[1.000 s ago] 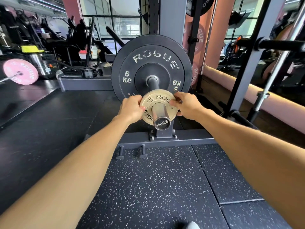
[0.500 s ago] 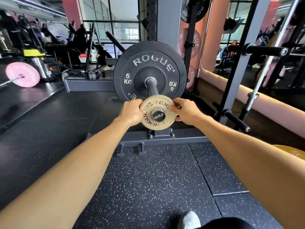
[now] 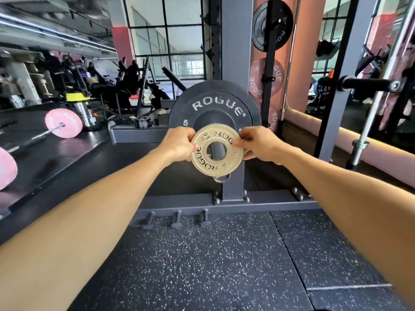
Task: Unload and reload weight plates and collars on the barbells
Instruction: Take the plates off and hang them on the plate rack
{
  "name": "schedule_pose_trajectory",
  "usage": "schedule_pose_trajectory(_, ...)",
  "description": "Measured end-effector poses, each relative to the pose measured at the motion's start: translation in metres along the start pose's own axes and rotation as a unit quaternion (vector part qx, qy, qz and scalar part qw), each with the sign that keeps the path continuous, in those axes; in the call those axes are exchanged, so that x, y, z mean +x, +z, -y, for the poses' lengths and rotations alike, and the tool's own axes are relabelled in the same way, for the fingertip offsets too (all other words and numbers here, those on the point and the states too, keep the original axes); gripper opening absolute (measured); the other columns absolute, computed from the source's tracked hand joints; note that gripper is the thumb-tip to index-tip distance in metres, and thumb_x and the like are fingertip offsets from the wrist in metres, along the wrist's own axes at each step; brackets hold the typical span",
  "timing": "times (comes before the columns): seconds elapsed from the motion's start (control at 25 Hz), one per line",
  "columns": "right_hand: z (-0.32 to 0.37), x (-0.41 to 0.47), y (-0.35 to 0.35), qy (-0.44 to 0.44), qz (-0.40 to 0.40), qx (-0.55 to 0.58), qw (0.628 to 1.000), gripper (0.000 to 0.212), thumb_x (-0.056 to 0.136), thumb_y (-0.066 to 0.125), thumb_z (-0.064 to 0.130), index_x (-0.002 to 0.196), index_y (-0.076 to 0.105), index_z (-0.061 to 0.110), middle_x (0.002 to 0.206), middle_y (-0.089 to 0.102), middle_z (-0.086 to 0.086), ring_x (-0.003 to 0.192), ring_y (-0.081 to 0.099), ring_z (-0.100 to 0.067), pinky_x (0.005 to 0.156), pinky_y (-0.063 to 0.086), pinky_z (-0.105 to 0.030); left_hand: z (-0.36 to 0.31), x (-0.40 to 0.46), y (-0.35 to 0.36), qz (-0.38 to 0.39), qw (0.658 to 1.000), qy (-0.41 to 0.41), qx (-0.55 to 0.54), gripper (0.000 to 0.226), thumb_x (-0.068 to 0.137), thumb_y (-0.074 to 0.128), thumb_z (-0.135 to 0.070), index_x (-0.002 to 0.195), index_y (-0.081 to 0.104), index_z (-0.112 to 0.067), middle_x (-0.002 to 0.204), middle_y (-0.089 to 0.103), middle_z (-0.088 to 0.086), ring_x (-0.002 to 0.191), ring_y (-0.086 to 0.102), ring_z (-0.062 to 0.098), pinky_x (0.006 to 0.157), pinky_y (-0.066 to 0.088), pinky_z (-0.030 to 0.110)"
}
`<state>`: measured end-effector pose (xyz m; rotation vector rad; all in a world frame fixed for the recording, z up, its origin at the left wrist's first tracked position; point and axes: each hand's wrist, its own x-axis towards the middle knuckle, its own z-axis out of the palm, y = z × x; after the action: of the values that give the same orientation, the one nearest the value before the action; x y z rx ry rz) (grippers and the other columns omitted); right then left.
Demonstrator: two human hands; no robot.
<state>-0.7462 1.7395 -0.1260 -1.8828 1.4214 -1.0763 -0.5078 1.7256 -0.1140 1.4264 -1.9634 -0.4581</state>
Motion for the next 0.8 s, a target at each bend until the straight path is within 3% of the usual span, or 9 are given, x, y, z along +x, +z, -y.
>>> schedule_pose_trajectory(0.28,0.037,0.085,-0.044,-0.042,0.004,0.023,0.999,0.020,0.093,0.066,0.016,0.104,0.064,0.000,0.097,0.071,-0.015,0.078,0.071,-0.019,0.069,0.062,-0.037,-0.034,0.078,-0.049,-0.035,0.999,0.016,0.007,0.008,0.090,0.065,-0.004,0.096,0.069,-0.006,0.097,0.067,0.007,0.080,0.070,0.016,0.057,0.059,0.024)
schedule_pose_trajectory(0.48,0.066,0.196,-0.093,-0.052,0.017,0.039,0.998,0.007,0.093,0.066,0.014,0.092,0.063,0.007,0.096,0.072,-0.015,0.079,0.073,-0.021,0.067,0.062,-0.036,-0.063,0.180,-0.088,-0.066,0.998,0.007,0.000,0.009,0.089,0.067,-0.005,0.096,0.070,-0.010,0.092,0.068,0.005,0.076,0.069,0.012,0.055,0.058,0.022)
schedule_pose_trajectory(0.68,0.152,0.284,-0.173,-0.064,0.026,0.024,0.997,0.010,0.092,0.066,0.015,0.093,0.062,0.006,0.094,0.070,-0.020,0.073,0.070,-0.020,0.068,0.063,-0.034,-0.142,0.265,-0.173,-0.079,0.997,-0.011,-0.010,0.012,0.089,0.066,-0.004,0.097,0.070,-0.013,0.094,0.068,0.003,0.074,0.069,0.010,0.058,0.060,0.024)
schedule_pose_trajectory(0.8,0.221,0.334,-0.232,-0.087,0.035,0.019,0.995,0.020,0.092,0.067,0.016,0.098,0.062,-0.003,0.097,0.069,-0.026,0.076,0.069,-0.022,0.075,0.062,-0.040,-0.207,0.310,-0.241,-0.091,0.996,-0.017,-0.011,0.013,0.089,0.066,-0.003,0.098,0.070,-0.011,0.094,0.068,0.004,0.069,0.068,0.006,0.054,0.058,0.021)
